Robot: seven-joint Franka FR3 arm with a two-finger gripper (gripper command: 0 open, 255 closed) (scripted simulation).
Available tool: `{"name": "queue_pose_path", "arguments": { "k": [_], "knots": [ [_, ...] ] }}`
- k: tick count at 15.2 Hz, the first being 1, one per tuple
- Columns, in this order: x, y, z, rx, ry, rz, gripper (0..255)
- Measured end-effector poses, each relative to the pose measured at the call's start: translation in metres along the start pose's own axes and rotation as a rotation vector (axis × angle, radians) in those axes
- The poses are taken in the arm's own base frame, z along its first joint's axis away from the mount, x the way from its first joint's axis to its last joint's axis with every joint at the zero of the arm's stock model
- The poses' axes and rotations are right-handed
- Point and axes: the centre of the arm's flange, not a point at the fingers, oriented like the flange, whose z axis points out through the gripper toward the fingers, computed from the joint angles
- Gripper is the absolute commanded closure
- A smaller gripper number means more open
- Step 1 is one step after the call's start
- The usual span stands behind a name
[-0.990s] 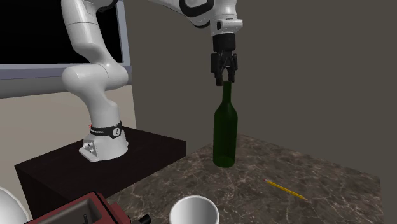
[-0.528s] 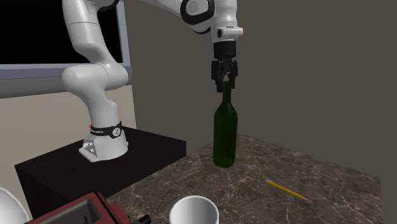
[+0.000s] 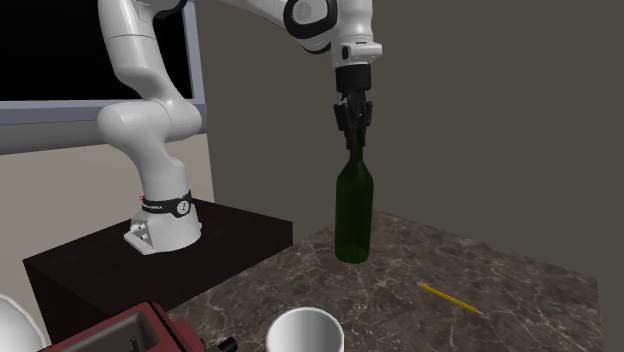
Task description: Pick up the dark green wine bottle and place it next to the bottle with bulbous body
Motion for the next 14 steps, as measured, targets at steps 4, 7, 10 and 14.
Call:
{"name": "queue_pose_path", "arguments": {
  "k": [4,7,10,14],
  "knots": [
    [0.000,0.000,0.000,0.000,0.000,0.000,255],
    [0.000,0.000,-0.003,0.000,-0.001,0.000,255],
    [0.001,-0.001,-0.016,0.000,-0.001,0.000,255],
    [0.004,0.001,-0.036,0.000,-0.001,0.000,255]
  ]
}}
